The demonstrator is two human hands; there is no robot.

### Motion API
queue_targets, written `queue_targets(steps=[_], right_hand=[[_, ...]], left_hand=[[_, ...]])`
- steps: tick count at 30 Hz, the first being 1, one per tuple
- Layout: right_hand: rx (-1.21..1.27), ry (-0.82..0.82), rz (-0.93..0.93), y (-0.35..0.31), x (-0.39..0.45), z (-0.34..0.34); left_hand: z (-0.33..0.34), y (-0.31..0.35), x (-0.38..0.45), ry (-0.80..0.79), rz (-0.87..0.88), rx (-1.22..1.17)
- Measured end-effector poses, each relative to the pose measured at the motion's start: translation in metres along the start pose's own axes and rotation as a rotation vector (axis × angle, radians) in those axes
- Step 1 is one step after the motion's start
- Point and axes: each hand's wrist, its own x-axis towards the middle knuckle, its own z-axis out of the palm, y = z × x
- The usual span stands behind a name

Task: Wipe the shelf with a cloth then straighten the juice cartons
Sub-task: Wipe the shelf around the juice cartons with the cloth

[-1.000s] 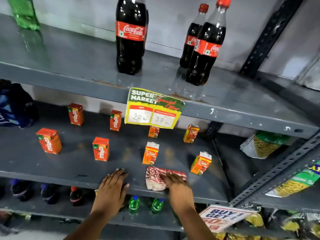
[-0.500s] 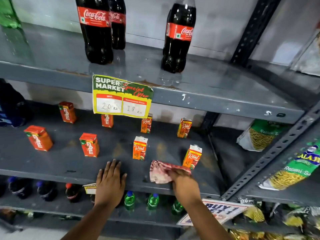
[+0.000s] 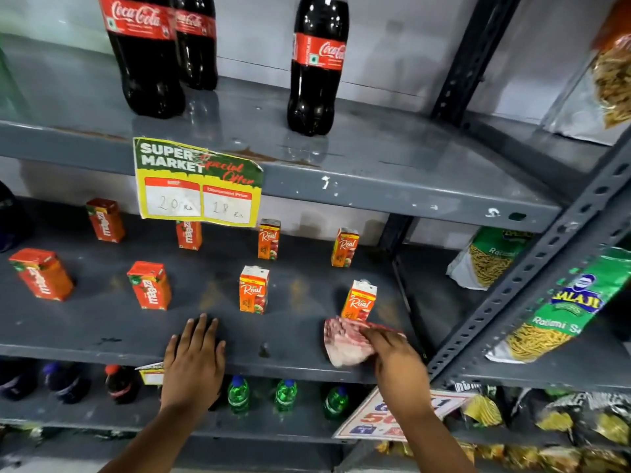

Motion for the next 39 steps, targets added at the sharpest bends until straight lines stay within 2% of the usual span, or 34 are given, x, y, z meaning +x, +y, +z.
queue_targets(steps=[3,11,16,21,25,28,31,34,39], right_hand=[[-0.124,-0.092,0.067,-0.007,0.001,0.011],[0.007,-0.114,0.107,0.004,-0.061,-0.005],[0.001,-0.048,0.187,-0.005,-0.023,-0.022],[-0.114,-0.193,0.155,-0.002,-0.022,0.005],[-0.114,-0.214,0.119,0.008,-0.033,-0.009],[-0.079,-0.158,0.188,0.009,-0.011,-0.016],[-0.147,-0.129,0.205,0.007,0.022,-0.014],[-0.220,-0.208,0.247,0.015,0.046,-0.006],[-0.260,-0.355,0.134,0.020,0.063,0.001]], left_hand=[[0.000,-0.002,-0.001,0.001,0.014,0.009],[0.000,-0.001,-0.001,0.009,0.026,-0.006],[0.000,0.000,-0.002,0.002,0.010,-0.001],[-0.003,-0.001,-0.001,-0.008,0.022,0.009],[-0.003,-0.001,-0.001,-0.009,0.023,0.008],[-0.002,-0.001,0.000,-0.018,0.015,0.006],[-0.002,-0.002,-0.001,-0.015,0.014,0.020],[-0.002,-0.002,-0.001,-0.018,0.018,0.025],[-0.002,-0.003,0.000,-0.019,0.023,0.024]])
